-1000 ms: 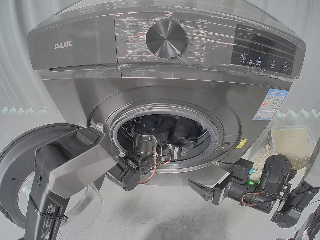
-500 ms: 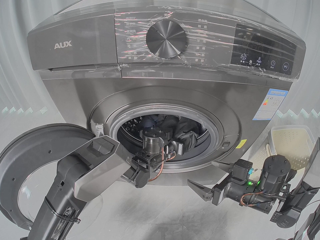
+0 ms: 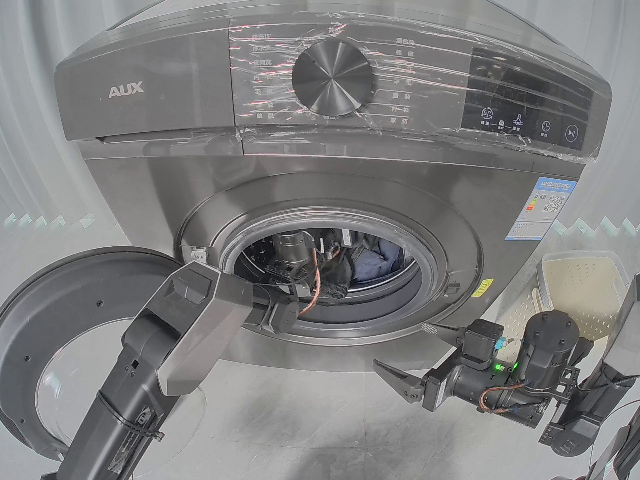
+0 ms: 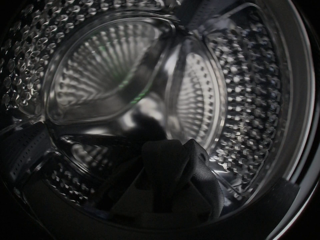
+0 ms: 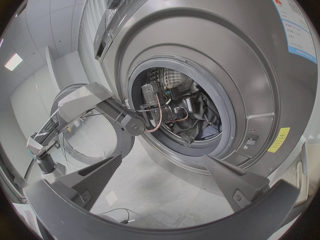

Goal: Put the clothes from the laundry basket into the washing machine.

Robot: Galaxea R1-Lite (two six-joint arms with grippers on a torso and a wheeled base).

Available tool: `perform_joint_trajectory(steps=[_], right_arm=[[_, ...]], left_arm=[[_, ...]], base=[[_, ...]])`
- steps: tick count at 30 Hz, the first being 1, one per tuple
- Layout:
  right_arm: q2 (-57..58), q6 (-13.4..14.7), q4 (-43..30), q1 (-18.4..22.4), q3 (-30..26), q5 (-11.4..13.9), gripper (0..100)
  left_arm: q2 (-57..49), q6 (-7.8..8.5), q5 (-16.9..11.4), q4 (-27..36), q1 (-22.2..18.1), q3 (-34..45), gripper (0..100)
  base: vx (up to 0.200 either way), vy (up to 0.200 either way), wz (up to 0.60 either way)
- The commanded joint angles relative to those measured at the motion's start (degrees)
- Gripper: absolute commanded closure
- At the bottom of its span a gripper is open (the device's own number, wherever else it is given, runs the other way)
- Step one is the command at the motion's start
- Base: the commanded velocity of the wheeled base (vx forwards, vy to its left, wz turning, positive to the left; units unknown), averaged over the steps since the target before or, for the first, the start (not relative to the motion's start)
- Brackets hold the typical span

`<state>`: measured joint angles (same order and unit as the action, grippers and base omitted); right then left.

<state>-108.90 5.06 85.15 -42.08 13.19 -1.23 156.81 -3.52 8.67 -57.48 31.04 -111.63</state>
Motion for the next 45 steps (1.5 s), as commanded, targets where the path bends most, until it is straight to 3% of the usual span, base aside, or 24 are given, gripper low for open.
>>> perform_joint_trajectory(steps=[1,6,7,11,14,17,25,38,45], right_arm=[[-0.35,0.04,0.01,-0.02,0.17,-0.09,0],[-0.35,0.04,0.01,-0.02,0.17,0.00,0],[-0.35,0.04,0.01,-0.02,0.17,0.00,0],[-0.35,0.04,0.01,-0.02,0.17,0.00,0],[-0.35,0.04,0.01,-0.02,0.17,0.00,0],[-0.26,0.04,0.01,-0.02,0.17,-0.09,0],[-0.35,0.04,0.01,-0.11,0.17,-0.09,0],[-0.26,0.04,0.01,-0.02,0.08,0.00,0],[0.09,0.04,0.01,0.33,-0.01,0.00,0]], left_arm=[[1.66,-0.26,0.56,0.44,-1.59,-2.96,100],[1.84,-0.70,0.56,0.35,-2.12,-2.96,100],[1.92,-0.87,0.56,0.44,-2.12,-2.96,0],[1.66,-1.75,0.65,0.70,-1.77,-2.96,0],[-0.71,-2.37,0.65,1.05,-1.33,1.59,0],[-9.06,-2.37,-0.58,2.37,0.08,17.67,0],[-19.08,-1.75,-3.57,3.78,0.95,36.83,0],[-26.91,-1.66,-6.03,1.84,4.12,46.77,0],[-29.01,-1.75,-6.12,-3.69,7.37,53.71,0]], base=[[0.000,0.000,0.00],[0.000,0.000,0.00],[0.000,0.000,0.00],[0.000,0.000,0.00],[0.000,0.000,0.00],[0.000,0.000,0.00],[0.000,0.000,0.00],[0.000,0.000,0.00],[0.000,0.000,0.00]])
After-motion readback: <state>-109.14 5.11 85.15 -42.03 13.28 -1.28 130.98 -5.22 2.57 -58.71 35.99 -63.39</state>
